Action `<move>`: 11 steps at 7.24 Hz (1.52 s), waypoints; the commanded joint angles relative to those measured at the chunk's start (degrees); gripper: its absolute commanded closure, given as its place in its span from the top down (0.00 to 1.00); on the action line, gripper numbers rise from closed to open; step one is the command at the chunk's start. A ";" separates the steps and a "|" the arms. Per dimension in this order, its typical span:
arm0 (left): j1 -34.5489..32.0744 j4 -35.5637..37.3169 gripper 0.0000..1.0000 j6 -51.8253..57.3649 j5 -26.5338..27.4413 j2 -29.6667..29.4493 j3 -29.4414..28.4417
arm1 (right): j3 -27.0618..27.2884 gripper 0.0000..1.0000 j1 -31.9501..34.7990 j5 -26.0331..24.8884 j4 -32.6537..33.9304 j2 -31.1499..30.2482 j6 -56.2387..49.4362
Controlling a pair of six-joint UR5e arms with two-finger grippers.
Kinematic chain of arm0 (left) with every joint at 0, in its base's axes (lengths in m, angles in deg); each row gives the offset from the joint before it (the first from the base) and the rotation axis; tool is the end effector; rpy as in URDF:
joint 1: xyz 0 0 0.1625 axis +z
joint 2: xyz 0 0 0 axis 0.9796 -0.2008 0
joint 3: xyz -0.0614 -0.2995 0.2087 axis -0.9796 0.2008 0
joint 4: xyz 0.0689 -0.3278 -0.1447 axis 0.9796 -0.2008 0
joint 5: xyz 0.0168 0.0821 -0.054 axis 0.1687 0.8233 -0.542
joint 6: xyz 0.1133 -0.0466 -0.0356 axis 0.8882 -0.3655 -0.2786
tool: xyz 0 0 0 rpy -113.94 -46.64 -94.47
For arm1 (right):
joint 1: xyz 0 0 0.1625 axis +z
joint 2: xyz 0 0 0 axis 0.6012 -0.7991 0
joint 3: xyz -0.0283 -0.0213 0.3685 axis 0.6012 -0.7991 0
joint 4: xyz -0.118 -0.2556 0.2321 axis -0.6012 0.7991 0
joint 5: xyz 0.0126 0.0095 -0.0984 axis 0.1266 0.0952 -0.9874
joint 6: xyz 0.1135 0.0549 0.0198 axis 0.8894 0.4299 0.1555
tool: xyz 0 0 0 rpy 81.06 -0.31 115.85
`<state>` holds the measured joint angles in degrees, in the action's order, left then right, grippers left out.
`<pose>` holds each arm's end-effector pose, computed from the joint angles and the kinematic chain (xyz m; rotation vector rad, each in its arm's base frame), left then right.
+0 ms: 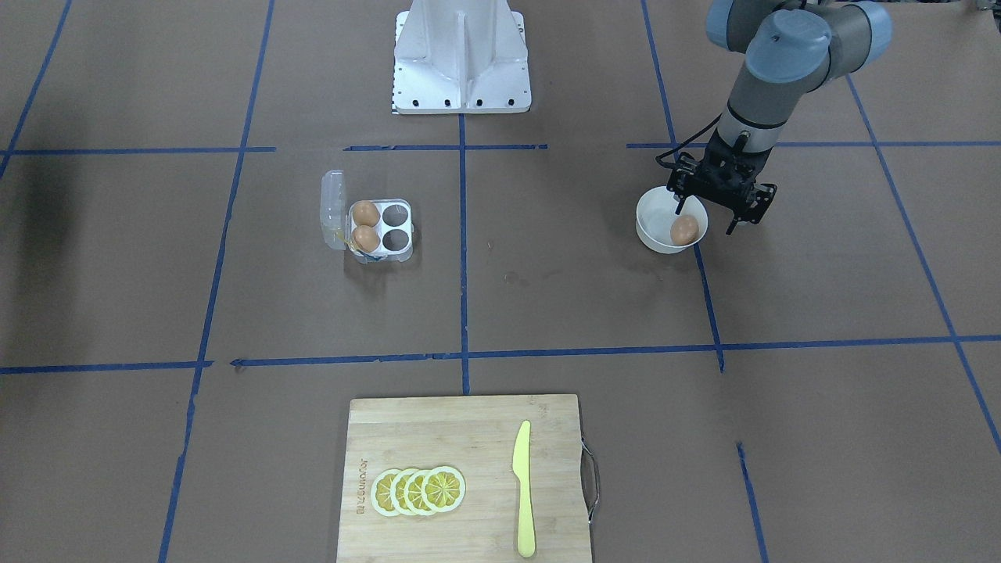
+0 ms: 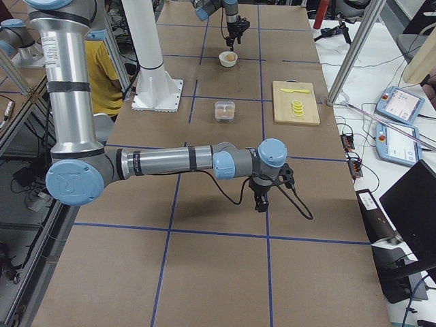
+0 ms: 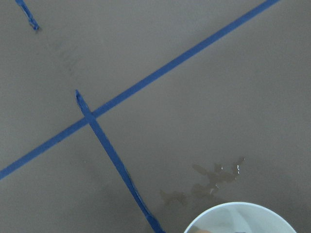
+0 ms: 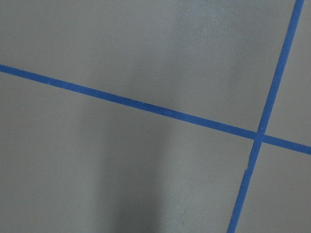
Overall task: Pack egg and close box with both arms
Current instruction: 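Move the left gripper down over the brown egg in the white bowl, then close the left gripper around the brown egg in the bowl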
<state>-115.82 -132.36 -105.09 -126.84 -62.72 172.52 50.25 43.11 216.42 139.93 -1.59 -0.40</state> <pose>0.3349 -0.3757 0.3879 0.3366 0.6879 0.4838 -0.0430 -0.4735 0.5709 0.0706 -0.8359 -0.2499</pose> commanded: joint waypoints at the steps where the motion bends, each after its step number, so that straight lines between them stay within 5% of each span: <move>1: 4.24 1.43 0.83 -5.02 0.25 -0.08 -0.22 | -0.17 1.00 -0.08 0.54 0.00 -0.02 0.00; 11: 6.28 1.52 0.70 -4.70 5.62 -0.34 -0.92 | -1.05 1.00 0.00 0.55 -0.09 -0.02 -0.27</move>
<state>-109.61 -130.84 -109.89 -121.27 -63.06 171.82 49.22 43.08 216.97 139.84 -1.61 -0.67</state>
